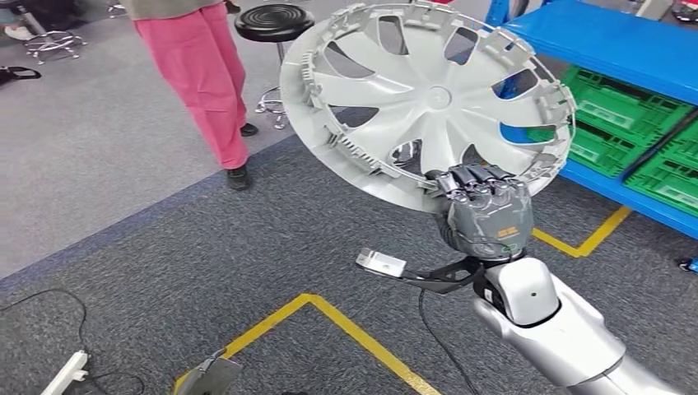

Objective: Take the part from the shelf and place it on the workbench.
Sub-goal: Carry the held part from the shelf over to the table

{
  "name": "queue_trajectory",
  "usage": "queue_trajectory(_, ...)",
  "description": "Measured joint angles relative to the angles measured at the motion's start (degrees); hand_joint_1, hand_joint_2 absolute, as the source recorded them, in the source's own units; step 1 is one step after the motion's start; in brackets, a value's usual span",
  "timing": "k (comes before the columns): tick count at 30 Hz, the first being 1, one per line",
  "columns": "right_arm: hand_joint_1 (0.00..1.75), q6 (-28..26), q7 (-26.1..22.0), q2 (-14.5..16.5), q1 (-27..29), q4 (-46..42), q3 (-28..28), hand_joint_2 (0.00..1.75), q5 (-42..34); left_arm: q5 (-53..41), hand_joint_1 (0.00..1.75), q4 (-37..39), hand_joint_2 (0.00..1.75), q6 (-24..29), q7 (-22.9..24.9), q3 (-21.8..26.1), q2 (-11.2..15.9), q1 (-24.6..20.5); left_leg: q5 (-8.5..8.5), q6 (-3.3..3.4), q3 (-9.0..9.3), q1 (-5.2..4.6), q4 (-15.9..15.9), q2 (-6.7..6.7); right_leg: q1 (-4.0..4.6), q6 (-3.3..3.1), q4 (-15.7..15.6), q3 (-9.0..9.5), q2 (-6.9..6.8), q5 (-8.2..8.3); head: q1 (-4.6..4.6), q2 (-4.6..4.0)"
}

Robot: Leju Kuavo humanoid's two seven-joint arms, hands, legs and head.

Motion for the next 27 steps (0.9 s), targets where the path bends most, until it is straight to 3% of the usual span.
queue_trajectory(2,1.75,0.0,0.0,0.0,-0.2,0.0,0.0,1.75,0.0,0.0,0.0,0.0,0.0,0.0,0.3,0.0,-0.1,-0.1,1.56,0.47,2.93,-0.24,-5.7,2.05,0.21,0.8,0.5,0.02,-1.22,-0.5,0.03,0.0)
queue_trajectory(3,1.75,0.0,0.0,-0.1,-0.3,-0.1,0.1,1.75,0.0,0.0,0.0,0.0,0.0,0.0,0.3,0.0,-0.2,-0.1,1.46,1.04,3.25,-0.53,-6.6,2.36,0.33,1.17,0.6,0.06,-1.79,-0.66,0.07,0.0)
queue_trajectory(5,1.75,0.0,0.0,-0.1,-0.4,-0.1,0.3,1.75,0.0,0.0,0.0,0.0,0.0,0.1,0.4,0.1,-0.2,0.0,1.5,2.41,3.05,-0.84,-6.7,1.02,0.21,1.82,0.5,0.24,-2.83,-0.92,0.13,0.0)
queue_trajectory(7,1.75,0.0,0.0,-0.1,-0.6,-0.1,0.4,1.75,0.0,0.0,0.0,0.0,0.0,0.1,0.5,0.1,-0.1,0.1,1.64,3.36,3.06,-0.84,-6.8,-0.35,-0.21,2.39,2.2,-0.44,-0.87,-2.39,0.25,0.0)
queue_trajectory(9,1.75,0.0,0.0,-0.2,-0.7,-0.2,0.4,1.75,0.0,0.0,0.0,-0.1,0.0,0.1,0.5,0.2,-0.1,0.0,1.75,4.03,3.08,-0.84,-6.9,-1.68,-0.35,2.48,8.7,-3.57,2.92,-5.73,0.51,0.0)
queue_trajectory(11,1.75,0.0,0.0,-0.2,-0.6,-0.2,0.5,1.75,0.0,0.0,0.0,-0.1,0.0,0.1,0.6,0.2,-0.2,-0.1,1.8,4.36,3.06,-1.11,-6.9,-3.16,-0.16,2.15,16.6,-7.83,4.4,-8.32,0.6,0.0)
queue_trajectory(12,1.75,0.0,0.0,-0.2,-0.6,-0.2,0.6,1.75,0.0,0.0,0.0,-0.1,0.0,0.1,0.6,0.2,-0.2,0.0,1.82,4.44,3.06,-1.29,-6.9,-3.99,-0.04,1.87,18.2,-9.08,4.54,-8.17,0.6,0.0)
queue_trajectory(13,1.75,0.0,0.0,-0.2,-0.6,-0.2,0.7,1.75,0.0,0.0,0.0,-0.1,0.0,0.1,0.7,0.2,-0.2,0.0,1.87,4.53,3.07,-1.48,-6.9,-4.87,0.1,1.46,17.5,-9.25,4.68,-6.86,0.58,0.0)
queue_trajectory(14,1.75,0.0,0.0,-0.3,-0.6,-0.2,0.8,1.75,0.0,0.0,0.0,-0.1,0.0,0.1,0.7,0.2,-0.2,0.0,1.92,4.6,3.09,-1.63,-6.9,-5.79,0.29,0.95,14.6,-8.27,5.08,-4.66,0.59,0.0)
queue_trajectory(16,1.75,0.0,0.0,-0.4,-0.8,-0.2,0.8,1.75,0.0,0.1,0.0,-0.1,0.0,0.1,0.7,0.2,-0.3,0.0,2.06,4.56,2.99,-1.74,-6.9,-7.37,0.62,-0.21,6.4,-4.75,7.53,-0.61,0.52,0.0)
queue_trajectory(18,1.75,0.0,0.0,-0.4,-0.9,-0.2,0.8,1.75,0.0,0.1,0.0,-0.1,0.0,0.1,0.7,0.3,-0.4,0.1,2.3,4.17,2.56,-1.47,-6.8,-8.6,0.76,-0.72,2.0,-2.6,9.65,0.72,0.39,0.0)
queue_trajectory(20,1.75,-0.1,0.0,-0.5,-1.0,-0.3,0.9,1.75,0.0,0.0,0.0,-0.1,0.0,0.1,0.8,0.3,-0.5,0.2,2.62,3.5,2.18,-1.18,-6.9,-9.91,0.78,-0.65,1.2,-2.12,9.08,0.83,0.34,0.0)
queue_trajectory(21,1.75,-0.1,-0.1,-0.5,-1.0,-0.3,0.9,1.75,0.0,0.0,0.0,-0.1,0.0,0.1,0.8,0.3,-0.5,0.3,2.52,3.22,2.09,-1.2,-6.8,-9.67,0.73,-0.63,0.7,-1.83,8.29,1.01,0.37,0.0)
queue_trajectory(23,1.75,-0.1,0.0,-0.5,-1.0,-0.4,0.9,1.75,0.0,0.0,0.0,-0.1,0.0,0.1,0.8,0.3,-0.5,0.4,0.64,2.66,1.05,-1.44,-4.5,-6.78,0.48,-0.68,-0.4,-1.12,6.54,1.41,0.18,0.0)
queue_trajectory(25,1.75,-0.1,0.2,-0.5,-1.0,-0.4,0.9,1.75,0.0,0.0,0.0,-0.1,0.0,0.1,0.9,0.3,-0.4,0.3,-3.06,2.05,-1.9,-1.31,2.1,-3.35,0.44,-0.75,-0.8,-0.81,4.78,1.45,-0.01,0.0)
queue_trajectory(27,1.75,-0.1,0.2,-0.5,-0.9,-0.4,1.0,1.75,0.0,0.0,0.0,-0.1,0.0,0.1,0.9,0.3,-0.4,0.3,-4.88,1.33,-4.41,-0.85,7.7,-2.41,0.33,-0.65,-0.7,-0.76,3.0,1.27,-0.02,0.0)
